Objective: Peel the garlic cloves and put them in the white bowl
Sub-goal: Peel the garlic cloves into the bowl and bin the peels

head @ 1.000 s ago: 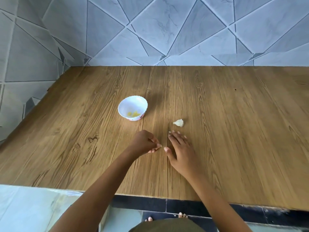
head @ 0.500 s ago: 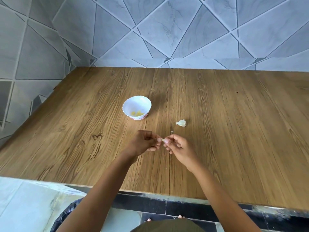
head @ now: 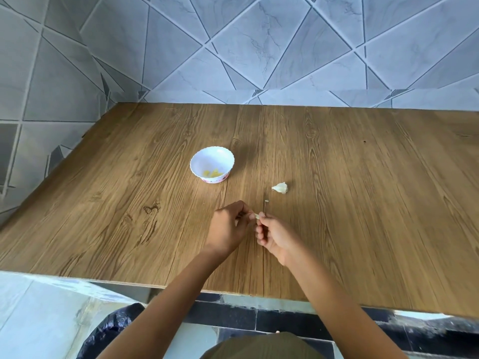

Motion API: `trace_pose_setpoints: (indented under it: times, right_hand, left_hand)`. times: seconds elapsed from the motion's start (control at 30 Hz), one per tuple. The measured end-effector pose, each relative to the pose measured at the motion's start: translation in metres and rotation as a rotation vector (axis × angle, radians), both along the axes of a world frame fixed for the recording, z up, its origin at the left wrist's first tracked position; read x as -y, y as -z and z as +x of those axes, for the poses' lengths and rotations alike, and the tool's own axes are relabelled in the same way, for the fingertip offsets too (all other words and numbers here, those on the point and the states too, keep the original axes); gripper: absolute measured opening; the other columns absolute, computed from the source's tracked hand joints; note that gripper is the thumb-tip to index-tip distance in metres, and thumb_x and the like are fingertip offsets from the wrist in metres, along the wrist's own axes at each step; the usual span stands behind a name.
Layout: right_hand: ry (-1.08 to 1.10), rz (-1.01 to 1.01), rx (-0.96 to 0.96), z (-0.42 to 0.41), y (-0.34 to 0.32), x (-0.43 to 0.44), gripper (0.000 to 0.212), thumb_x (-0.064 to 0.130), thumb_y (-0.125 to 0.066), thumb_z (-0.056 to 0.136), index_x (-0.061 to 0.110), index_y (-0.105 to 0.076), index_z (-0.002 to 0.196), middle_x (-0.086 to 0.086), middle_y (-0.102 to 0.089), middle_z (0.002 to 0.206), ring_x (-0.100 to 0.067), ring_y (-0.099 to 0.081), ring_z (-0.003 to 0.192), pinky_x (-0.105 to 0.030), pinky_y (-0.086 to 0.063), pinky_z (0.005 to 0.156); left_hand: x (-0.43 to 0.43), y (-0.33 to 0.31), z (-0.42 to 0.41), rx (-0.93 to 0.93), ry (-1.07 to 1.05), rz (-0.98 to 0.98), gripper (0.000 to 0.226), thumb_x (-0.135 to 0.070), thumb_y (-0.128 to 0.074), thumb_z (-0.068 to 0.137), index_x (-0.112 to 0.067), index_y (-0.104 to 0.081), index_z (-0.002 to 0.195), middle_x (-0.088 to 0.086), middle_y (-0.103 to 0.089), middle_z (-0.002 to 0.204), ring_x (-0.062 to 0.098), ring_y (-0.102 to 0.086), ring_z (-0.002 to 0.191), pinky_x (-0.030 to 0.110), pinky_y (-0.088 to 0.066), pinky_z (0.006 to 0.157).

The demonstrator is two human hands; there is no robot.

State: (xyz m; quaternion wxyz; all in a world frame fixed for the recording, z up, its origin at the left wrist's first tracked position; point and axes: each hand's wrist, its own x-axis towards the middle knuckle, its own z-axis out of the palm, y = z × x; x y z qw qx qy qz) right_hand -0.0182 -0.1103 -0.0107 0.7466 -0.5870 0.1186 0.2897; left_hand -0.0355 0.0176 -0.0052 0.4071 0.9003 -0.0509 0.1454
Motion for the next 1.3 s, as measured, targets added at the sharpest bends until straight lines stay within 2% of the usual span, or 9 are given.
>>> trace_pose_setpoints:
  times: [0.07, 0.2, 0.4, 0.5, 0.67, 0.77, 0.97, 1.1, 1.3]
  right_hand:
    - [0.003, -0.123, 0.100, -0.003, 0.001, -0.003, 0.026, 0.019, -0.039, 0.101, 0.014, -0.055, 0.081, 0.005, -0.046, 0.061, -0.003, -0.041, 0.048, -0.017, -0.033, 0.047]
    - [0.025, -0.647, 0.820, -0.009, 0.013, -0.004, 0.025, 0.004, -0.043, 0.096, 0.015, -0.044, 0.073, -0.008, -0.049, 0.063, -0.018, -0.048, 0.055, -0.032, -0.036, 0.053]
    - [0.039, -0.714, 1.270, -0.003, 0.017, 0.001, 0.014, -0.014, -0.046, 0.080, -0.002, -0.051, 0.075, -0.005, -0.046, 0.071, -0.020, -0.045, 0.061, -0.031, -0.038, 0.053]
    - [-0.024, -0.621, 1.138, -0.004, 0.019, 0.002, 0.020, -0.007, -0.045, 0.090, 0.004, -0.049, 0.074, -0.008, -0.051, 0.066, -0.023, -0.050, 0.058, -0.035, -0.041, 0.054]
    - [-0.019, -0.257, 0.317, 0.003, 0.004, -0.006, 0.030, 0.022, -0.045, 0.099, 0.014, -0.055, 0.072, 0.005, -0.049, 0.058, 0.000, -0.044, 0.044, -0.015, -0.035, 0.044]
    - [0.039, -0.126, 0.098, 0.007, 0.000, -0.006, 0.030, 0.023, -0.047, 0.098, 0.012, -0.056, 0.071, 0.005, -0.048, 0.054, -0.004, -0.040, 0.043, -0.017, -0.030, 0.040]
    - [0.026, -0.314, 0.368, 0.001, 0.008, -0.005, 0.022, 0.022, -0.051, 0.096, 0.008, -0.063, 0.084, 0.000, -0.061, 0.067, -0.005, -0.053, 0.053, -0.015, -0.041, 0.047]
    - [-0.034, -0.472, 0.642, 0.008, 0.014, 0.008, 0.016, 0.016, -0.062, 0.089, 0.008, -0.069, 0.101, 0.000, -0.067, 0.081, -0.013, -0.064, 0.072, -0.032, -0.056, 0.068]
    - [-0.078, -0.484, 0.739, 0.012, 0.018, 0.009, 0.013, 0.010, -0.065, 0.086, 0.007, -0.071, 0.098, -0.011, -0.071, 0.079, -0.025, -0.067, 0.072, -0.040, -0.057, 0.070]
  left_hand:
    - [0.000, 0.001, -0.001, 0.056, 0.008, 0.106, 0.010, -0.003, -0.064, 0.084, -0.003, -0.061, 0.075, -0.001, -0.063, 0.070, 0.016, -0.057, 0.062, 0.032, -0.049, 0.058]
    - [-0.002, -0.003, 0.001, -0.007, -0.007, 0.088, 0.012, -0.007, -0.061, 0.087, -0.002, -0.059, 0.076, -0.002, -0.057, 0.065, 0.016, -0.051, 0.058, 0.033, -0.046, 0.056]
    - [-0.007, -0.014, 0.005, -0.466, 0.001, -0.335, 0.018, -0.009, -0.057, 0.092, -0.005, -0.059, 0.074, 0.005, -0.060, 0.065, 0.013, -0.057, 0.060, 0.026, -0.049, 0.063]
    - [-0.008, -0.013, 0.003, -0.590, -0.015, -0.470, 0.020, -0.009, -0.056, 0.093, -0.004, -0.061, 0.074, 0.008, -0.062, 0.067, 0.013, -0.059, 0.062, 0.021, -0.050, 0.058]
    - [-0.002, -0.010, 0.002, -0.092, -0.083, 0.067, 0.013, -0.009, -0.061, 0.088, 0.001, -0.061, 0.081, 0.009, -0.064, 0.073, 0.022, -0.056, 0.063, 0.034, -0.046, 0.060]
    - [0.000, -0.006, -0.002, 0.055, -0.064, 0.224, 0.012, -0.008, -0.058, 0.089, 0.002, -0.061, 0.083, 0.013, -0.065, 0.080, 0.032, -0.059, 0.065, 0.041, -0.049, 0.056]
    - [-0.005, 0.001, 0.001, -0.046, -0.144, 0.085, 0.012, -0.011, -0.065, 0.085, 0.001, -0.067, 0.082, 0.010, -0.069, 0.078, 0.026, -0.063, 0.070, 0.031, -0.048, 0.064]
    - [-0.007, -0.003, 0.009, -0.187, -0.123, 0.020, 0.015, -0.013, -0.067, 0.085, 0.001, -0.069, 0.083, 0.010, -0.069, 0.074, 0.023, -0.062, 0.071, 0.028, -0.046, 0.069]
    - [-0.015, -0.005, 0.009, -0.263, -0.049, -0.035, 0.012, -0.009, -0.064, 0.086, 0.000, -0.068, 0.078, 0.001, -0.064, 0.061, 0.013, -0.060, 0.060, 0.027, -0.049, 0.067]
